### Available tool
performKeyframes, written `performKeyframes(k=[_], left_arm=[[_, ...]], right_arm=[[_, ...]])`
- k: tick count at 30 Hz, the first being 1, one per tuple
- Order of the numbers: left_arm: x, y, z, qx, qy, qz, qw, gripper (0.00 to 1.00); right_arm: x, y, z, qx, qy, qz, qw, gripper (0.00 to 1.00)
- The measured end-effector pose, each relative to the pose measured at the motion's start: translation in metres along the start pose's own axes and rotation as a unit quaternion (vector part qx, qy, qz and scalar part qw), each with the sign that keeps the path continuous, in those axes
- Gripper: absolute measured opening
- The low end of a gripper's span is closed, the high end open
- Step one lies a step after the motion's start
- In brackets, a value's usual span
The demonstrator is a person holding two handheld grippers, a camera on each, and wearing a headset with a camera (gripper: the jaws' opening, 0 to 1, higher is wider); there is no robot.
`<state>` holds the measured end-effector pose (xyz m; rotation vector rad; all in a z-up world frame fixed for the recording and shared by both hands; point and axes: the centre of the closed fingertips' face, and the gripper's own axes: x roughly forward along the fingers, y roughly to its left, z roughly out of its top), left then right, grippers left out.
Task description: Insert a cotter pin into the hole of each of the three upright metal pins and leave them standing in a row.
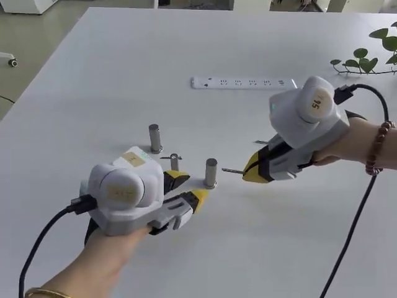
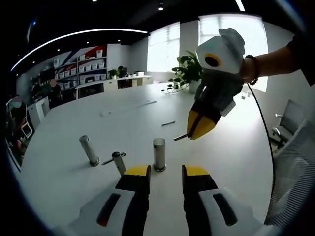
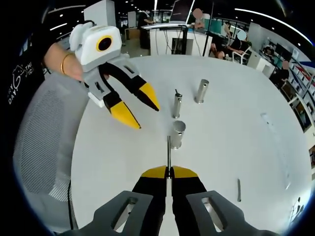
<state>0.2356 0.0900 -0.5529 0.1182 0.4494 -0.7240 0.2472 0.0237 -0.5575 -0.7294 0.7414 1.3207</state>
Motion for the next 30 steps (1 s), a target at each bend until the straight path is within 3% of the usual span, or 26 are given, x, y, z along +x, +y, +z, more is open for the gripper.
performKeyframes(k=[7, 18, 30], left_arm=[[0.016, 0.005, -0.001, -0.005, 0.004, 0.011, 0.9999, 0.23], [0.038, 0.008, 0.000, 0.013, 0.014, 0.019, 0.9997, 0.22], [0.050, 0.010, 0.001, 0.014, 0.020, 0.020, 0.9995, 0.15]], right_arm=[[0.004, -0.008, -0.002, -0.007, 0.007, -0.004, 0.9999, 0.00], [0.010, -0.013, 0.001, -0.009, 0.005, 0.007, 0.9999, 0.00], [0.015, -0.019, 0.002, -0.019, 0.006, 0.018, 0.9996, 0.00]])
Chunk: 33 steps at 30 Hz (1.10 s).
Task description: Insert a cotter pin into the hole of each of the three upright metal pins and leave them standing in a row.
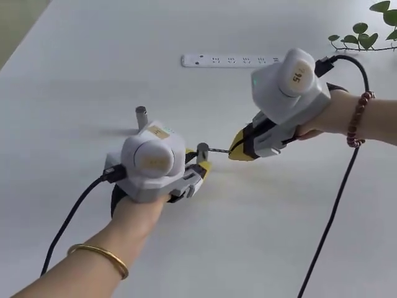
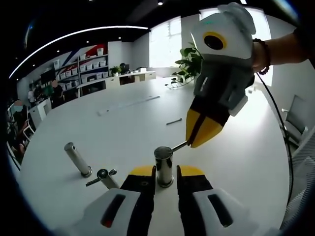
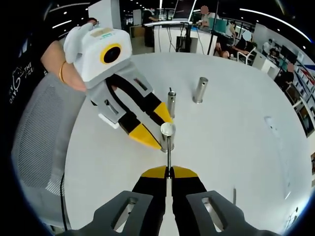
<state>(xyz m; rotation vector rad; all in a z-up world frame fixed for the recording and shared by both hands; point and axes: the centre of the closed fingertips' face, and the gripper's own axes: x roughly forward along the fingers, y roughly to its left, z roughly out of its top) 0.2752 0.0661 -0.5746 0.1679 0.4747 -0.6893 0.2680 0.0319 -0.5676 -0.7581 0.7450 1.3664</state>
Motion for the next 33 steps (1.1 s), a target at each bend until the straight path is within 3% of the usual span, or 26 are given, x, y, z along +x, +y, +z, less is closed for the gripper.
performKeyframes(k=[8, 10, 20, 24, 27, 33], left_arm=[[0.002, 0.004, 0.000, -0.007, 0.000, -0.002, 1.0000, 0.11], [0.003, 0.004, 0.000, -0.008, -0.001, -0.002, 1.0000, 0.11], [0.004, 0.004, -0.001, -0.011, -0.002, -0.006, 0.9999, 0.11], [0.004, 0.004, -0.002, -0.021, -0.004, -0.003, 0.9998, 0.11], [0.004, 0.005, -0.004, -0.049, -0.009, 0.000, 0.9988, 0.12], [0.004, 0.004, -0.007, -0.059, -0.007, 0.002, 0.9982, 0.12]], right_arm=[[0.000, -0.001, 0.000, -0.013, 0.004, 0.003, 0.9999, 0.00], [0.001, -0.001, 0.005, -0.013, -0.006, 0.006, 0.9999, 0.00], [0.008, -0.002, 0.014, -0.034, -0.003, 0.007, 0.9994, 0.00], [0.011, -0.003, 0.017, -0.037, -0.002, 0.006, 0.9993, 0.00], [0.013, -0.002, 0.019, -0.037, -0.002, 0.006, 0.9993, 0.00], [0.015, -0.003, 0.021, -0.035, 0.001, 0.006, 0.9994, 0.00]])
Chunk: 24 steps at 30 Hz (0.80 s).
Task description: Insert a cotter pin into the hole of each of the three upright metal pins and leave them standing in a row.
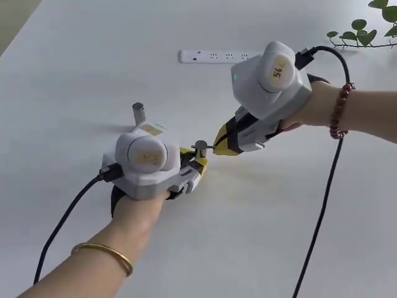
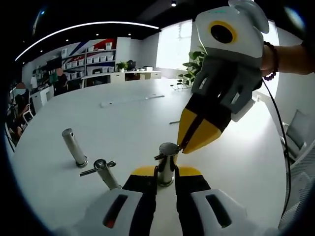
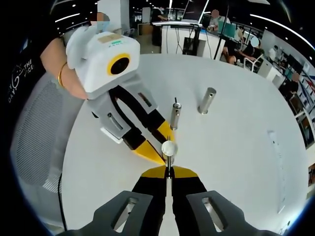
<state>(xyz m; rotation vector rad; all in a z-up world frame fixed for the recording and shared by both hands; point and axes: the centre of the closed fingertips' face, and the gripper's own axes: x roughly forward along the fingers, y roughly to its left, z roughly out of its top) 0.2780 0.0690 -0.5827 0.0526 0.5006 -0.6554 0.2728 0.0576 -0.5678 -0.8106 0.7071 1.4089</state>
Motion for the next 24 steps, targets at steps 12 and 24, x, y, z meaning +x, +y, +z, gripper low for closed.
performKeyframes(k=[12, 24], left_arm=[[0.001, 0.000, -0.005, -0.013, 0.004, 0.004, 0.9999, 0.12], [0.001, 0.000, -0.006, -0.017, 0.005, 0.006, 0.9998, 0.12]], right_arm=[[0.006, 0.000, 0.006, -0.008, -0.002, -0.001, 1.0000, 0.00], [-0.004, 0.000, 0.007, 0.007, -0.012, -0.014, 0.9998, 0.05]])
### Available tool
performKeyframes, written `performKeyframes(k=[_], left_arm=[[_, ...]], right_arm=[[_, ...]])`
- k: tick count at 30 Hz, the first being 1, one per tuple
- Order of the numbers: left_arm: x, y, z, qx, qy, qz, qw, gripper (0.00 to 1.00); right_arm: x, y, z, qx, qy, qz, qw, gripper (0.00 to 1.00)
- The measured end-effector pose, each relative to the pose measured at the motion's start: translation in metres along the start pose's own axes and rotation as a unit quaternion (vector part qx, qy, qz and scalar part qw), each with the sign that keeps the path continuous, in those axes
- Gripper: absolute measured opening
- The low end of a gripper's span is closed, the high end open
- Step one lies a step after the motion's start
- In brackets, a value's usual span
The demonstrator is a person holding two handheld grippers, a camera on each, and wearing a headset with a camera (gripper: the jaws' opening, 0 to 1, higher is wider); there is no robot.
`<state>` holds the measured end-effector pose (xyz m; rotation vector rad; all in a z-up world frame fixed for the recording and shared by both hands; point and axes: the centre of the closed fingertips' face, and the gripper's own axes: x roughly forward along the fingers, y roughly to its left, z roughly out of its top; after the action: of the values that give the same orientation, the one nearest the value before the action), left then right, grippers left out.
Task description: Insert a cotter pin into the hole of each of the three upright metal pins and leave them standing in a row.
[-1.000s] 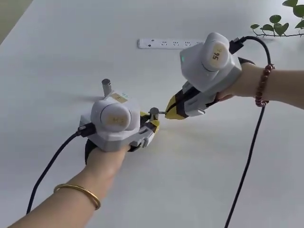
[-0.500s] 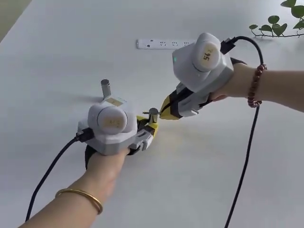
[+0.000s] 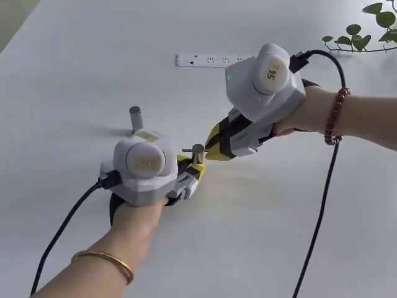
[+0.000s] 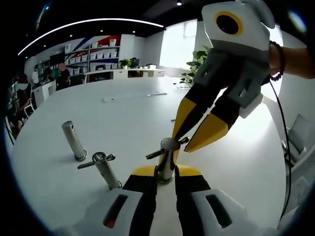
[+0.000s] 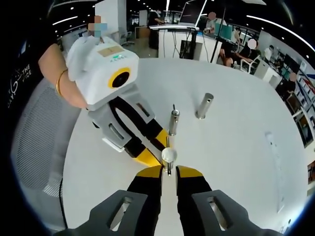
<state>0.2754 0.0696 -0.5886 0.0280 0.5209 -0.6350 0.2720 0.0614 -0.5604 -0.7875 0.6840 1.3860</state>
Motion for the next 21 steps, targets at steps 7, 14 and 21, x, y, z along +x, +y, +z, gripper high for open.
performKeyframes(k=[7, 14, 21], left_arm=[[-0.0002, -0.0003, 0.0000, -0.001, 0.000, 0.000, 1.0000, 0.12], [0.0005, -0.0005, 0.0004, -0.004, -0.001, 0.000, 1.0000, 0.12], [0.0009, -0.0003, 0.0006, -0.005, -0.003, 0.002, 1.0000, 0.12]], right_arm=[[-0.0049, 0.0028, -0.0049, 0.000, 0.006, 0.000, 1.0000, 0.00], [-0.0038, -0.0018, -0.0026, -0.007, 0.004, -0.008, 0.9999, 0.00], [-0.0016, -0.0003, -0.0001, -0.012, 0.005, -0.005, 0.9999, 0.00]])
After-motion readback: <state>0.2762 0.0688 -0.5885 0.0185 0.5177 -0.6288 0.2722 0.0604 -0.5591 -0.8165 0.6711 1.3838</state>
